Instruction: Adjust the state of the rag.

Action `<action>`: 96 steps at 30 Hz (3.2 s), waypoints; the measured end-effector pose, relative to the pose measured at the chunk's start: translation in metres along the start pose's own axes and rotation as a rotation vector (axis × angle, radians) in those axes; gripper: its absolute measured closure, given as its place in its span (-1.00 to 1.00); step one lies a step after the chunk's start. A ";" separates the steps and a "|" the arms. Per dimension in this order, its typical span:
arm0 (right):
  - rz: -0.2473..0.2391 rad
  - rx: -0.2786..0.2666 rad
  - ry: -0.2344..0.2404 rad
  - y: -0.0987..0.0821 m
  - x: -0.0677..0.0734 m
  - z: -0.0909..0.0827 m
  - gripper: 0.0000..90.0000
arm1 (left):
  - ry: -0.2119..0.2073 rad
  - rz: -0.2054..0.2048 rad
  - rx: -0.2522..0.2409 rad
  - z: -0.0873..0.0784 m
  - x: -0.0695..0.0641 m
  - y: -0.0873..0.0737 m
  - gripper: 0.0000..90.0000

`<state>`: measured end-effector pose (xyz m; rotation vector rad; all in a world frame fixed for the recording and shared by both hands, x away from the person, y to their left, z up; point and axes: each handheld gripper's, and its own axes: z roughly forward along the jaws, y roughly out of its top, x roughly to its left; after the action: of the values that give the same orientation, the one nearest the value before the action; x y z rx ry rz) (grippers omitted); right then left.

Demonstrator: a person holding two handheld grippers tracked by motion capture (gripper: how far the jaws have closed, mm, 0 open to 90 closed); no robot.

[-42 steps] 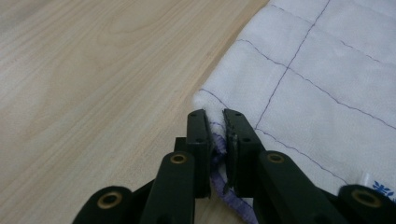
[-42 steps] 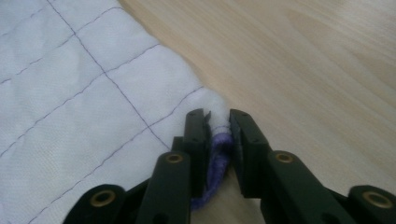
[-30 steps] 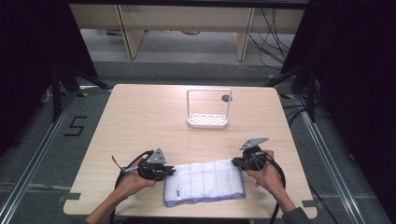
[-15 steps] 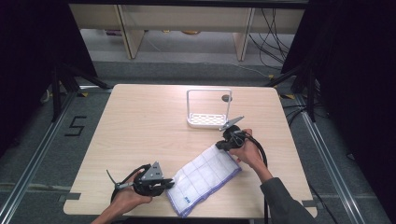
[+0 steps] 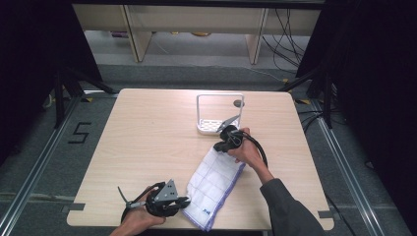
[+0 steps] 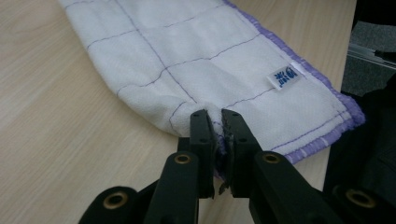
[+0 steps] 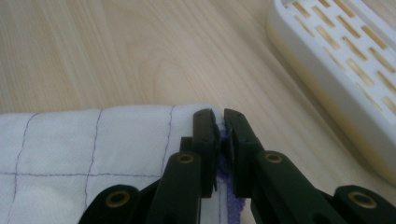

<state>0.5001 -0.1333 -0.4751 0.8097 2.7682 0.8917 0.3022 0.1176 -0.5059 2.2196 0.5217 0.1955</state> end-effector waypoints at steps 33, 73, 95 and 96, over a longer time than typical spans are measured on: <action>0.114 -0.080 -0.002 0.024 0.012 0.003 0.17 | -0.014 -0.114 -0.114 0.013 -0.015 0.034 0.03; 0.252 -0.139 -0.117 -0.040 -0.015 -0.026 -0.13 | 0.226 -0.287 -0.032 0.045 0.140 0.050 -0.18; 0.259 -0.023 -0.125 -0.041 -0.007 -0.004 -0.08 | 0.141 -0.287 -0.029 0.090 0.141 0.068 -0.07; 0.276 -0.019 -0.145 -0.041 -0.006 -0.002 -0.08 | 0.147 -0.283 -0.030 0.090 0.141 0.069 -0.04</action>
<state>0.4862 -0.1656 -0.4970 1.2222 2.5594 0.8595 0.4776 0.0764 -0.5165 2.0845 0.8992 0.2162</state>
